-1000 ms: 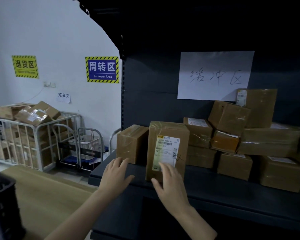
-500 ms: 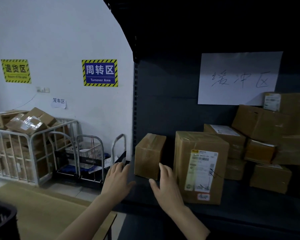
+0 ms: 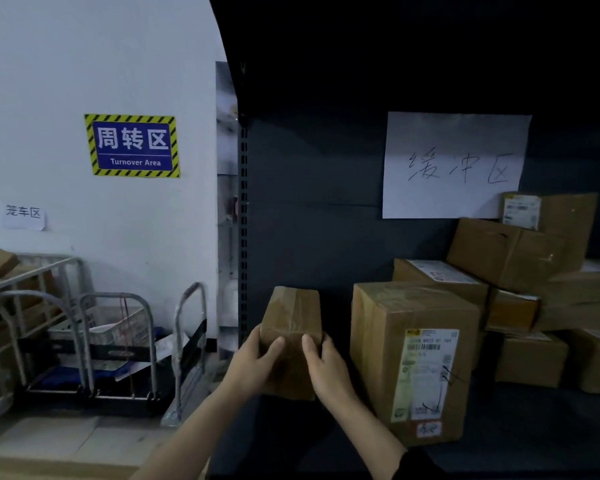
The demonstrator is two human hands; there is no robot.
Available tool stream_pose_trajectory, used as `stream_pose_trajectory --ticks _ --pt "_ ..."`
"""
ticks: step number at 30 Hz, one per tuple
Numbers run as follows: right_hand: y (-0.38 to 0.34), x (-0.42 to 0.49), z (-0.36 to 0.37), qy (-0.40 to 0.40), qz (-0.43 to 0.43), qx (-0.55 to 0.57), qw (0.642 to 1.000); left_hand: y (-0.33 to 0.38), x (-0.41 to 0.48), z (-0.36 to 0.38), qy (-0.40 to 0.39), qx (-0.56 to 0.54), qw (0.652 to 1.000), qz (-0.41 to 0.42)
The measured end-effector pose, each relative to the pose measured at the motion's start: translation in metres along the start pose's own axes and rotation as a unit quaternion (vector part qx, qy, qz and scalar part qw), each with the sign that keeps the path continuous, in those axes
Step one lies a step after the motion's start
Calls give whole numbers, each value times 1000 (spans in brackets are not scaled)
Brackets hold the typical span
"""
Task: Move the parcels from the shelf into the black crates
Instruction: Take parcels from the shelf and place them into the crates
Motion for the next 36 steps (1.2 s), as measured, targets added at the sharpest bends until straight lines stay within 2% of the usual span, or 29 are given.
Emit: stream_pose_trajectory --ticks 5,11,14,16,18,22,24,27,29,31,33,36 --pt "-1 -12 2 -7 -8 40 999 3 -15 -2 24 17 999 19" --pt "5 -47 7 -33 -18 127 991 22 -57 -7 96 174 977 72" --pt "13 -62 12 -58 -7 161 985 53 -76 -1 118 286 944 112" --pt "20 -70 11 -64 3 146 987 64 -83 8 110 358 921 105" --pt "29 -78 5 -65 11 94 993 67 -86 20 88 415 901 85" --pt "36 -88 -12 -68 16 -26 997 65 -87 52 62 535 833 126" --pt "36 -88 -16 -81 19 -48 995 64 -87 66 57 566 813 126" --pt "37 -86 -19 -88 13 -55 995 72 -91 65 85 548 821 137" --pt "35 -85 -21 -89 13 -39 995 76 -94 52 134 491 851 134" --pt "30 -84 -23 -96 10 -18 995 71 -95 29 179 379 904 87" --pt "23 -83 -24 -99 1 1 995 52 -95 9 203 267 942 23" --pt "13 -80 -23 -95 -22 27 995 21 -95 1 168 71 981 -70"
Point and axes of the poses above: each hand's wrist, its own x-axis towards the middle knuckle, its own z-axis out of the palm, y = z × x, the point moved 6 cm from there along x, towards the middle knuckle, and after that the axes turned 12 degrees about -y, right-handed, at the moved point
